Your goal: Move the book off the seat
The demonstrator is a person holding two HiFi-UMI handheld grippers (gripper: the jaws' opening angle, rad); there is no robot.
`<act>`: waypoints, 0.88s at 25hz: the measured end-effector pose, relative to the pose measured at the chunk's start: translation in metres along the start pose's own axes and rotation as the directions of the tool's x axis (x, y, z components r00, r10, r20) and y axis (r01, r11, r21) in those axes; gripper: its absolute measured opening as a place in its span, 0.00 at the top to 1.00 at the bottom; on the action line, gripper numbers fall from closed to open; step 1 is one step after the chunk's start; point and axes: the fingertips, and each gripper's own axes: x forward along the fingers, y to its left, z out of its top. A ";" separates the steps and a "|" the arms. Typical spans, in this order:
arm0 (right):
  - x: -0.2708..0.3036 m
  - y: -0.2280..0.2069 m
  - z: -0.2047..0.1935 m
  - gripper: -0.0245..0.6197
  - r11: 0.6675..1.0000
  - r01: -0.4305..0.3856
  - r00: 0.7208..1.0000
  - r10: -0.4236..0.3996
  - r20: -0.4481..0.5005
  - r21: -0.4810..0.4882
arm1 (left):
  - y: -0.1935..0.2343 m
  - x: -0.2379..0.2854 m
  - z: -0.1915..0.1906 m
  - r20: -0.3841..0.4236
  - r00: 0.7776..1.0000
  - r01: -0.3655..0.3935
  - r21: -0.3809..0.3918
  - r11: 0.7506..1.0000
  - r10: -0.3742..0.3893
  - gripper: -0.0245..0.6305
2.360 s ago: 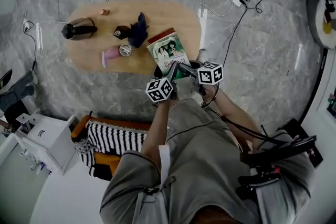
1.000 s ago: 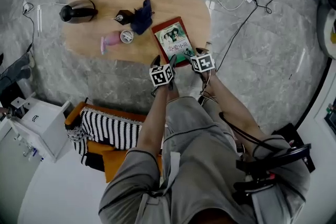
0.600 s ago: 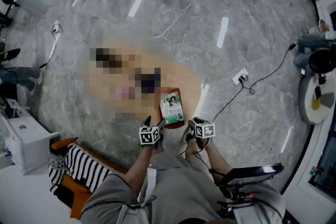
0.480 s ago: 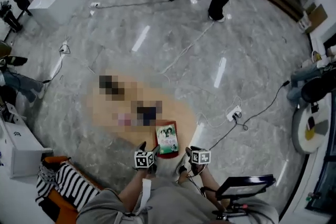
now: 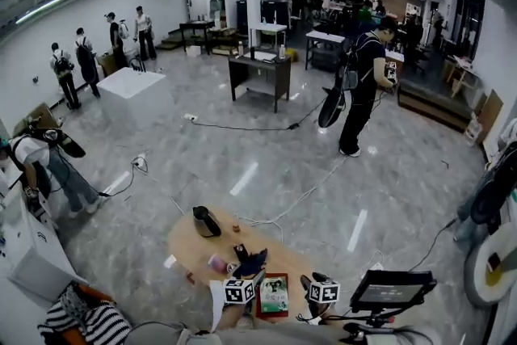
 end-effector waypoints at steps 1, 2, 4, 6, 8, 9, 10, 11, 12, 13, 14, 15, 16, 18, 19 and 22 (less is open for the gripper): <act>-0.010 0.011 0.024 0.65 0.999 -0.007 0.999 0.008 0.040 -0.045 | -0.009 -0.008 0.026 0.049 0.999 0.011 0.019 1.000 -0.012 0.38; -0.017 0.023 0.049 0.64 0.996 -0.014 0.997 0.020 0.077 -0.085 | -0.016 -0.015 0.054 0.099 0.995 0.018 0.041 0.999 -0.022 0.38; -0.029 0.048 0.097 0.61 0.988 -0.024 0.988 0.048 0.150 -0.155 | -0.023 -0.026 0.108 0.198 0.979 0.024 0.077 0.997 -0.039 0.38; -0.045 0.066 0.147 0.58 0.974 -0.015 0.970 0.069 0.234 -0.227 | -0.030 -0.033 0.154 0.302 0.952 0.026 0.083 0.996 -0.051 0.38; -0.067 0.069 0.195 0.55 0.960 0.021 0.936 0.078 0.342 -0.278 | -0.042 -0.041 0.194 0.413 0.909 0.023 0.072 0.997 -0.051 0.38; -0.082 0.070 0.215 0.53 0.959 0.043 0.910 0.078 0.408 -0.279 | -0.049 -0.051 0.213 0.463 0.885 0.017 0.080 0.997 -0.053 0.38; -0.102 0.074 0.232 0.51 0.961 0.062 0.876 0.076 0.476 -0.268 | -0.059 -0.064 0.232 0.505 0.861 0.011 0.102 0.995 -0.061 0.38; -0.125 0.079 0.246 0.49 0.964 0.079 0.838 0.074 0.540 -0.254 | -0.071 -0.081 0.250 0.542 0.837 0.002 0.130 0.991 -0.073 0.38; -0.149 0.085 0.260 0.48 0.964 0.100 0.798 0.071 0.598 -0.248 | -0.082 -0.098 0.264 0.579 0.811 -0.008 0.156 0.988 -0.085 0.38; -0.173 0.089 0.273 0.47 0.960 0.126 0.756 0.071 0.651 -0.251 | -0.092 -0.111 0.276 0.616 0.782 -0.018 0.175 0.984 -0.095 0.38; -0.194 0.090 0.287 0.46 0.954 0.159 0.707 0.071 0.704 -0.255 | -0.101 -0.119 0.285 0.649 0.753 -0.026 0.192 0.981 -0.107 0.38; -0.213 0.087 0.299 0.46 0.948 0.192 0.652 0.068 0.755 -0.252 | -0.109 -0.121 0.292 0.672 0.730 -0.030 0.210 0.977 -0.122 0.38; -0.228 0.083 0.308 0.46 0.946 0.221 0.599 0.060 0.799 -0.237 | -0.115 -0.121 0.297 0.683 0.718 -0.032 0.231 0.972 -0.139 0.38; -0.245 0.076 0.315 0.46 0.947 0.251 0.536 0.035 0.844 -0.198 | -0.122 -0.118 0.300 0.680 0.716 -0.036 0.265 0.964 -0.160 0.38; -0.248 0.076 0.316 0.46 0.948 0.257 0.532 0.023 0.846 -0.188 | -0.122 -0.118 0.301 0.677 0.718 -0.035 0.267 0.963 -0.162 0.38; -0.237 0.077 0.315 0.46 0.947 0.271 0.584 -0.018 0.812 -0.174 | -0.114 -0.118 0.302 0.670 0.727 -0.011 0.233 0.972 -0.153 0.38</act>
